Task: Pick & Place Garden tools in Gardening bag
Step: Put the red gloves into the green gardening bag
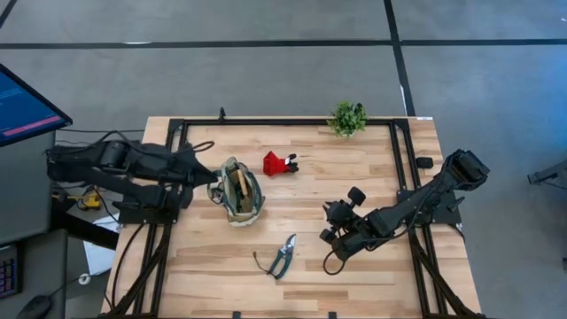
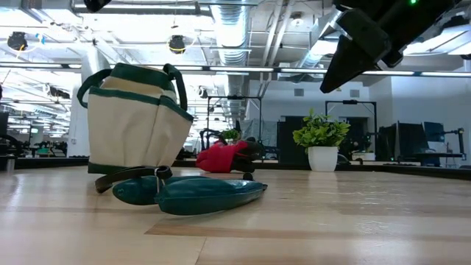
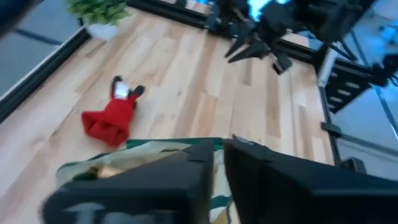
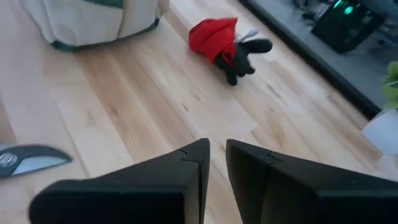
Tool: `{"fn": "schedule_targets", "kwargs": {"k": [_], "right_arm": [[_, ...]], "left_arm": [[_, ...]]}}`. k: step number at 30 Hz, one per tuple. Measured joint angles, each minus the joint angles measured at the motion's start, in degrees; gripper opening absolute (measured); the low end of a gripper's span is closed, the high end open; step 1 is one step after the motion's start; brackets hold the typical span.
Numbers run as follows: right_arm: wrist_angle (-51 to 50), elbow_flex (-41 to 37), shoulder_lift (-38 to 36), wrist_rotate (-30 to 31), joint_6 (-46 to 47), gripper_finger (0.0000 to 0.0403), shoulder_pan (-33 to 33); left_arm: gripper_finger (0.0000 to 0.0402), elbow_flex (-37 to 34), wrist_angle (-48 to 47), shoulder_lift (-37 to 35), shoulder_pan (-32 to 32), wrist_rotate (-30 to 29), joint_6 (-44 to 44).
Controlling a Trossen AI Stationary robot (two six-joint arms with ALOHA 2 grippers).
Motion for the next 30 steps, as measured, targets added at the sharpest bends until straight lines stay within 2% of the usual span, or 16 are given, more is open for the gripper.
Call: {"fn": "schedule_targets", "kwargs": {"k": [2, 7, 14, 22, 30], "right_arm": [[0.0, 0.0, 0.0, -1.4, 0.0, 0.0046, 0.0], [2.9, 0.0, 0.0, -2.8, -3.9, 0.0046, 0.0], [14.9, 0.0, 0.0, -9.3, -17.0, 0.0046, 0.0], [19.6, 0.0, 0.0, -13.5, -22.1, 0.0046, -0.2], [21.3, 0.0, 0.0, -26.0, -22.3, 0.0046, -2.2]], "left_arm": [[0.0007, 0.0, 1.2, 0.5, -2.0, -0.2, 0.7], [0.0004, -1.9, 5.4, 1.1, -8.8, -2.3, 2.1], [0.0001, -9.1, 8.4, -0.9, -19.6, -14.6, -1.2], [0.0001, -16.6, 14.1, -5.0, -29.7, -21.1, -7.5], [0.0001, -23.4, 23.2, -5.4, -35.7, -24.3, -8.0]]}}
